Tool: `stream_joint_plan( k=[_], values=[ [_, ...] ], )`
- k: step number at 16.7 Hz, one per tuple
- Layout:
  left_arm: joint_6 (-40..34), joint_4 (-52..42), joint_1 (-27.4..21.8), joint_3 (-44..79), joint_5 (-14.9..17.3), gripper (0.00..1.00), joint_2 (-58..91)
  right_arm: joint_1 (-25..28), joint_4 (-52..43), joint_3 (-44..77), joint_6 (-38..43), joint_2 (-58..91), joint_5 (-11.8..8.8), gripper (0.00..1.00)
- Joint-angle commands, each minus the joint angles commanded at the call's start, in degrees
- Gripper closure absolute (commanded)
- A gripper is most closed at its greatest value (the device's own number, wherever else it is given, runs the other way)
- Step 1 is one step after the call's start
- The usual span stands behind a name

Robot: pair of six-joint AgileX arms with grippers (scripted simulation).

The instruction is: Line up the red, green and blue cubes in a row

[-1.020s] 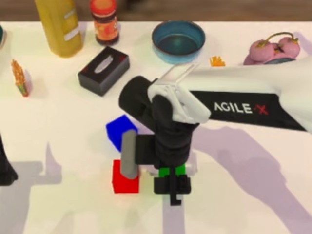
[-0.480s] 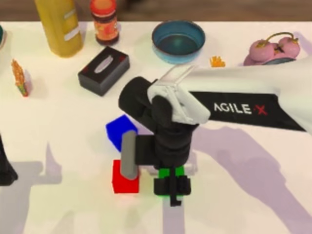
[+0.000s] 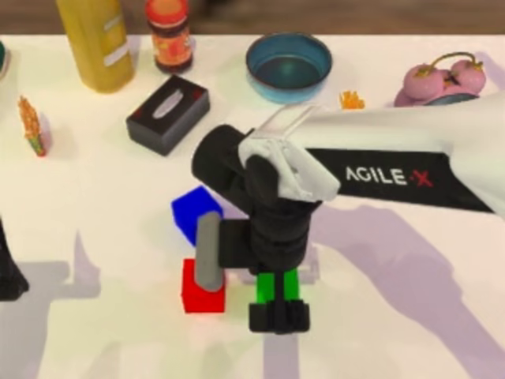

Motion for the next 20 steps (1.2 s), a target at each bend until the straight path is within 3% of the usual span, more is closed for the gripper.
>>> stream_joint_plan(
  k=[6, 13, 20],
  values=[
    [0.0, 0.0, 0.0, 0.0, 0.0, 0.0, 0.0, -0.02, -1.0, 0.82, -0.06, -0.28, -0.01, 0.0],
    [0.0, 0.0, 0.0, 0.0, 0.0, 0.0, 0.0, 0.34, -13.35, 9.24, -0.16, -3.88, -0.06, 0.0],
    [0.48, -1.21, -0.63, 1.7, 0.1, 0.0, 1.75, -0.77, -12.42, 8.22, 0.34, -5.75, -0.28, 0.0]
  ],
)
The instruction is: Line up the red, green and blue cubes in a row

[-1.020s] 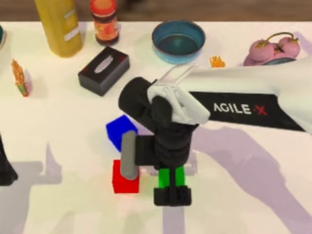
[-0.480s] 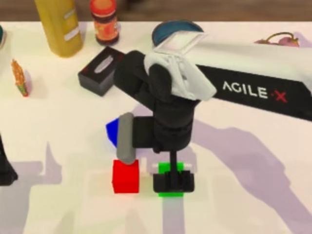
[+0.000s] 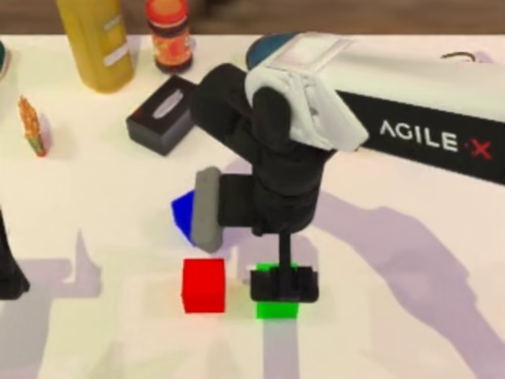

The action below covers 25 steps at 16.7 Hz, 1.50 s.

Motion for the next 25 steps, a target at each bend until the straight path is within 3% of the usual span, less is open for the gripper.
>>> stream_joint_plan(
  k=[6, 14, 20, 25],
  values=[
    [4.67, -11.82, -5.28, 18.32, 0.13, 0.0, 19.79, -8.42, 12.23, -14.13, 5.88, -18.74, -1.59, 0.0],
    [14.51, -37.63, -15.98, 56.1, 0.03, 0.0, 70.41, -26.92, 36.03, -51.66, 21.29, -64.27, -2.85, 0.0],
    [21.18, -55.04, -23.5, 81.51, 0.16, 0.0, 101.78, -39.34, 53.1, -80.45, 32.62, -98.35, -1.91, 0.0],
    [24.79, -63.8, -27.57, 96.05, 0.11, 0.0, 118.56, -45.31, 63.58, -94.42, 38.97, -115.47, -0.32, 0.0]
  ],
)
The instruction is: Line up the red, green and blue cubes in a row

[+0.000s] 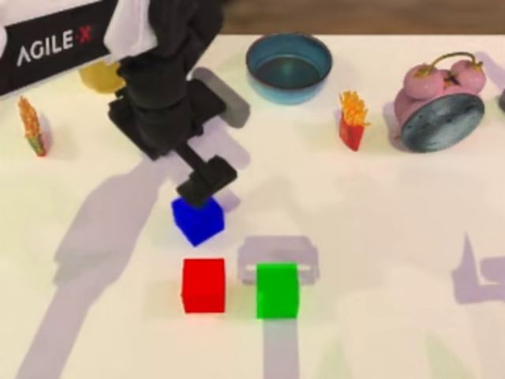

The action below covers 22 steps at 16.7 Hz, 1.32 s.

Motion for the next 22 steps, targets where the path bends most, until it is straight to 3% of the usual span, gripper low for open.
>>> stream_joint_plan(
  k=[9, 17, 22],
  values=[
    [0.88, -1.83, -0.77, 3.53, -0.05, 0.0, 4.08, -1.43, 2.98, -3.26, 1.81, -4.02, 0.6, 0.0],
    [1.04, 12.59, -0.93, -5.68, 0.0, 0.0, 9.13, -1.43, 2.98, -3.26, 1.81, -4.02, 0.6, 0.0],
    [1.06, 13.29, -0.95, -6.2, 0.0, 0.0, 9.53, -1.43, 2.98, -3.26, 1.81, -4.02, 0.6, 0.0]
  ],
)
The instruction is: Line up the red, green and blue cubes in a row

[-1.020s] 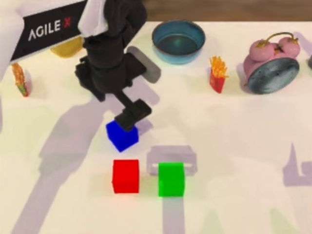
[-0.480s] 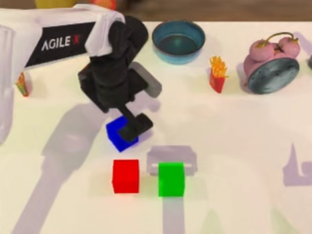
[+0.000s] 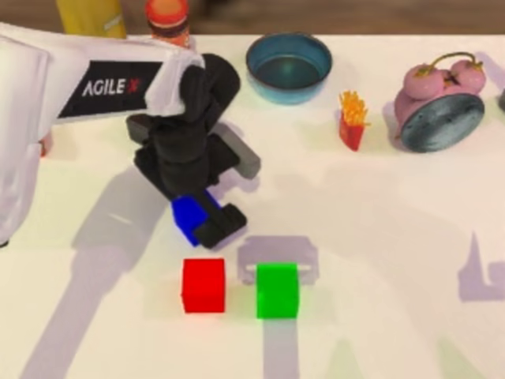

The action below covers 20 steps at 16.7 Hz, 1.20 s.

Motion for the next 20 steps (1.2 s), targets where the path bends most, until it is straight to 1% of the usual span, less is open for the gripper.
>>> stream_joint_plan(
  k=[13, 14, 20],
  values=[
    [0.0, 0.0, 0.0, 0.0, 0.0, 0.98, 0.0, 0.0, 0.0, 0.0, 0.0, 0.0, 0.0, 0.0],
    [0.0, 0.0, 0.0, 0.0, 0.0, 1.0, 0.0, 0.0, 0.0, 0.0, 0.0, 0.0, 0.0, 0.0],
    [0.0, 0.0, 0.0, 0.0, 0.0, 1.0, 0.0, 0.0, 0.0, 0.0, 0.0, 0.0, 0.0, 0.0]
  ],
)
